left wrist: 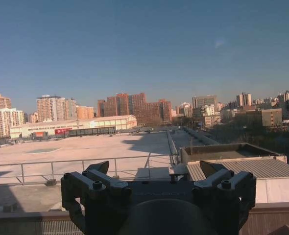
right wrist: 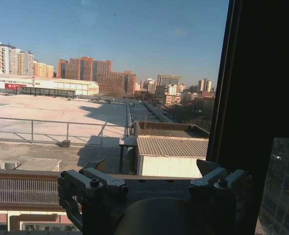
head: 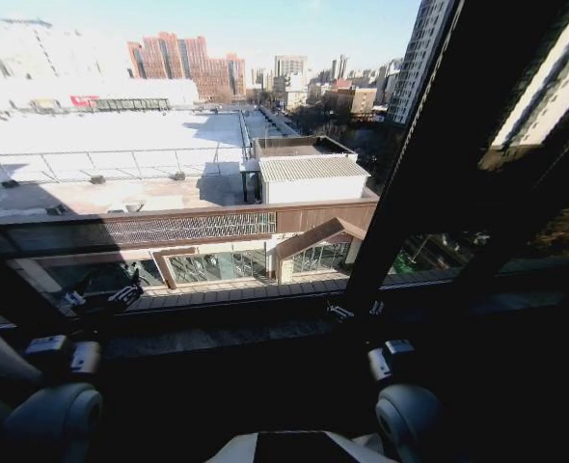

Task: Open the curtains by pulling them apart, changing their state from closed to fully open.

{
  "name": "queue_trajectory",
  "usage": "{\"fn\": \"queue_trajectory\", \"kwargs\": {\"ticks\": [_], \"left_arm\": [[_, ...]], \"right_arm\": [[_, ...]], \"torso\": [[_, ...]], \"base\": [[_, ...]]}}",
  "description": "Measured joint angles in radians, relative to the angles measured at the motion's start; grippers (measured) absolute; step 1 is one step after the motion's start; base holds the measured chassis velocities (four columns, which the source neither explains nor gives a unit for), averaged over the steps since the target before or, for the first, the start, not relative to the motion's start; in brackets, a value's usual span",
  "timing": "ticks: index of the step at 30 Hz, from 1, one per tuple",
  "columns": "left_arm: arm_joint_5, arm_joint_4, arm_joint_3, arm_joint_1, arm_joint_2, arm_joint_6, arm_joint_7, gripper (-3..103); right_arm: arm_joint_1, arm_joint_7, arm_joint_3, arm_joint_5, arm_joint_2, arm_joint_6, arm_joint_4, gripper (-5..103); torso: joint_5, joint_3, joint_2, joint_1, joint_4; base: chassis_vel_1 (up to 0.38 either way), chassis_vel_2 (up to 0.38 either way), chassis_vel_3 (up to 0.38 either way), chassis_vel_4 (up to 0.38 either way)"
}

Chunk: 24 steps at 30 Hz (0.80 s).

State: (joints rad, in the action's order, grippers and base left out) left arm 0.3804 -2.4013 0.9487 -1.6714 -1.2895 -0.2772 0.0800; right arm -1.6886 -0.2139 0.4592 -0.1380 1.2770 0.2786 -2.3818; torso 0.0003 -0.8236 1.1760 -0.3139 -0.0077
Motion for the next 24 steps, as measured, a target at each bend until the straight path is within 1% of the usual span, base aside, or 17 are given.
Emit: {"fn": "queue_trajectory", "kwargs": {"ticks": [5,8,13,16,20,24], "left_arm": [[-0.003,0.007,-0.017,-0.009,-0.011,0.0,-0.004,100],[-0.008,0.024,-0.024,-0.01,-0.023,0.014,-0.019,100],[-0.008,0.026,-0.024,-0.014,-0.027,0.016,-0.026,100],[-0.011,0.034,-0.026,-0.014,-0.029,0.016,-0.042,100],[-0.024,0.043,-0.039,-0.01,-0.034,0.016,-0.045,100],[-0.032,0.05,-0.051,-0.003,-0.035,0.018,-0.047,100]], "right_arm": [[-0.005,-0.014,0.008,-0.001,0.0,0.005,-0.003,100],[-0.005,-0.019,0.007,-0.002,0.004,0.005,0.0,100],[-0.006,-0.019,0.004,-0.003,0.005,0.005,0.0,100],[-0.004,-0.019,0.001,-0.002,0.005,0.005,0.005,100],[-0.002,-0.019,0.001,-0.002,0.001,0.005,0.011,100],[0.003,-0.018,0.004,-0.002,-0.001,0.006,0.019,100]], "torso": [[0.0,0.0,0.0,0.0,0.0001],[-0.0001,0.0,0.0,0.0,0.0],[-0.0003,0.0,0.0,0.0,0.0],[-0.0001,0.0,0.0,0.0,0.0001],[-0.0004,0.0,0.0,0.0,0.0],[0.0004,0.0,0.0,0.0,0.0]], "base": [[0.0,0.0,0.0,0.0],[0.0,0.0,0.0,0.0],[-0.065,-0.08,0.075,0.083],[-0.157,-0.159,0.15,0.147],[-0.207,-0.225,0.213,0.199],[-0.271,-0.265,0.271,0.274]]}}
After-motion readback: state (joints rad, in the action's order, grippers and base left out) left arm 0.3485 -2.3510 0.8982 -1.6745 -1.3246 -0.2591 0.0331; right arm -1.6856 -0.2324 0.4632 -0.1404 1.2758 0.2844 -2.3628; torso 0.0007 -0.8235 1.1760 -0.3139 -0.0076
